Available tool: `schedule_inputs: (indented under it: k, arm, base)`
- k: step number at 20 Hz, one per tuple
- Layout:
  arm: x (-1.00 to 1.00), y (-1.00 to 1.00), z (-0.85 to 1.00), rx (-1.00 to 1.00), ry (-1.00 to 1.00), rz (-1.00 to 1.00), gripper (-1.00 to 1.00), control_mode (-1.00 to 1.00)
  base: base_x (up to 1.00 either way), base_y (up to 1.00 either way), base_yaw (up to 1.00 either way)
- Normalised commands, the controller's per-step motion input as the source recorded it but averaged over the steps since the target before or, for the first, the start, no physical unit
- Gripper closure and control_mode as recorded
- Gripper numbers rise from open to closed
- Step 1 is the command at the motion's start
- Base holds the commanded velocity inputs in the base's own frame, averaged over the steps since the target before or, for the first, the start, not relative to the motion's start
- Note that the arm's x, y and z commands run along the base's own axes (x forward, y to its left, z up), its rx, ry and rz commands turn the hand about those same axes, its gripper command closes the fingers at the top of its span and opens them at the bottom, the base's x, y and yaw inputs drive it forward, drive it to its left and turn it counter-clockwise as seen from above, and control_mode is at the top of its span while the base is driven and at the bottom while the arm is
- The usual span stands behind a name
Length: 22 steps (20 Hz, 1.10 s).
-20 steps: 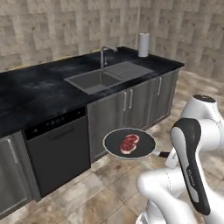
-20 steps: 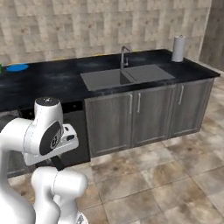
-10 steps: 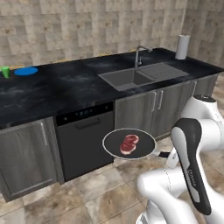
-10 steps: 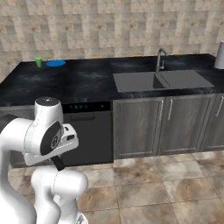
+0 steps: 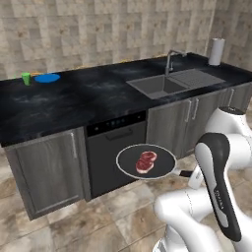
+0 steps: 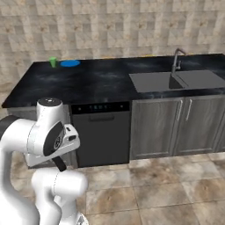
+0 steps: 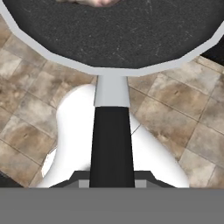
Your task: Pick up the pan with the steak in it and place it on the dining table. Then place the steak on the plate.
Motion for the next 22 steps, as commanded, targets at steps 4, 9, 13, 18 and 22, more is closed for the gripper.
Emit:
schedule_inputs:
  k: [4,9,13,18,22]
  arm:
    - [0.0,0.0,0.0,0.0,0.0,0.0,1.0,1.0]
    - [0.0,0.0,0.0,0.0,0.0,0.0,1.0,1.0]
    - [0.0,0.0,0.0,0.0,0.0,0.0,1.0,1.0]
    - [0.0,0.0,0.0,0.0,0.0,0.0,1.0,1.0]
    - [0.0,0.0,0.0,0.0,0.0,0.0,1.0,1.0]
  base:
    - [0.01,1.0,0.0]
    - [0.0,1.0,0.0]
    - [0.0,1.0,0.0]
    - [0.0,1.0,0.0]
    - [0.0,1.0,0.0]
